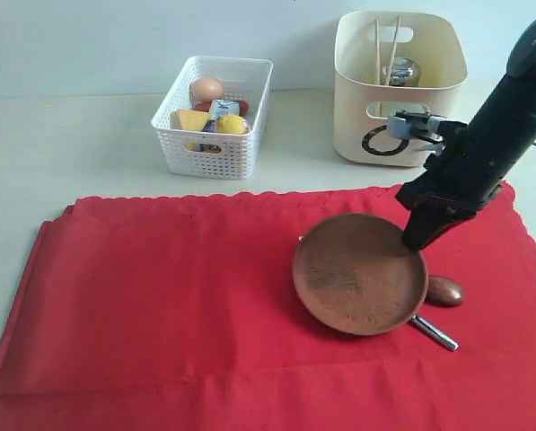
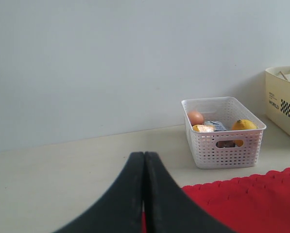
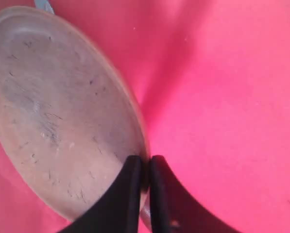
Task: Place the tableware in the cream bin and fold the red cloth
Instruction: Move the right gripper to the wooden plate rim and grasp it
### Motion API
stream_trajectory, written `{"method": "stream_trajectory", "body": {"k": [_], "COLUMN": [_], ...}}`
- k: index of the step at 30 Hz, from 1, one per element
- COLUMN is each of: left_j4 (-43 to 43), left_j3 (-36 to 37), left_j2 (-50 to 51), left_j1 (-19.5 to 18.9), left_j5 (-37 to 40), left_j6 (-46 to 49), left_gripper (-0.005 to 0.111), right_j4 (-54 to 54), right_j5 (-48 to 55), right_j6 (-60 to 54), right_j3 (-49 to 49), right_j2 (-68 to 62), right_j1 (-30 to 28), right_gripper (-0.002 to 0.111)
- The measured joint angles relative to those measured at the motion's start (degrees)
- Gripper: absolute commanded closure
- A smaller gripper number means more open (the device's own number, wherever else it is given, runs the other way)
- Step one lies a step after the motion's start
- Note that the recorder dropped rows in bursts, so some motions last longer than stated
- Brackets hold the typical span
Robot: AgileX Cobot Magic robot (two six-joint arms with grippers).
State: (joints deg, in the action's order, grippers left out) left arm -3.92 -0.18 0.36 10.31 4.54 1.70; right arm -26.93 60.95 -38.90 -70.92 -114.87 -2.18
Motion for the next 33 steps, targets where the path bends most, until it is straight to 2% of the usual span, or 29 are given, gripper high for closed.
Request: {"method": "stream_trajectory", "body": {"k": [4, 9, 12, 20, 28, 30, 33], "left_j4": [0.0, 0.0, 0.0, 0.0, 0.0, 0.0, 0.0], "left_j3": [0.0, 0.0, 0.0, 0.0, 0.0, 0.0, 0.0], "left_j2": [0.0, 0.0, 0.0, 0.0, 0.0, 0.0, 0.0], "left_j1": [0.0, 0.0, 0.0, 0.0, 0.0, 0.0, 0.0], "left_j5": [0.0, 0.0, 0.0, 0.0, 0.0, 0.0, 0.0], "left_j6": [0.0, 0.0, 0.0, 0.0, 0.0, 0.0, 0.0], "left_gripper": [0.106, 0.106, 0.106, 0.106, 0.106, 0.106, 0.106], "right_j4": [-1.2, -1.8, -2.4, -6.1, -10.4, -13.0, -15.3], "right_j5": [-3.1, -5.9, -6.7, -6.9, -5.4, -4.7, -3.9], "right_j6": [1.7, 4.3, 5.5, 6.1, 6.2, 5.2, 3.8], "right_j3": [0.0, 0.0, 0.0, 0.0, -0.4, -0.6, -0.6], "right_j2": [0.0, 0.0, 0.0, -1.2, -6.3, -7.2, -7.9], "right_j1": [0.0, 0.0, 0.0, 0.0, 0.0, 0.0, 0.0], "right_gripper": [0.104, 0.083, 0.075, 0.062, 0.06, 0.063, 0.075]}}
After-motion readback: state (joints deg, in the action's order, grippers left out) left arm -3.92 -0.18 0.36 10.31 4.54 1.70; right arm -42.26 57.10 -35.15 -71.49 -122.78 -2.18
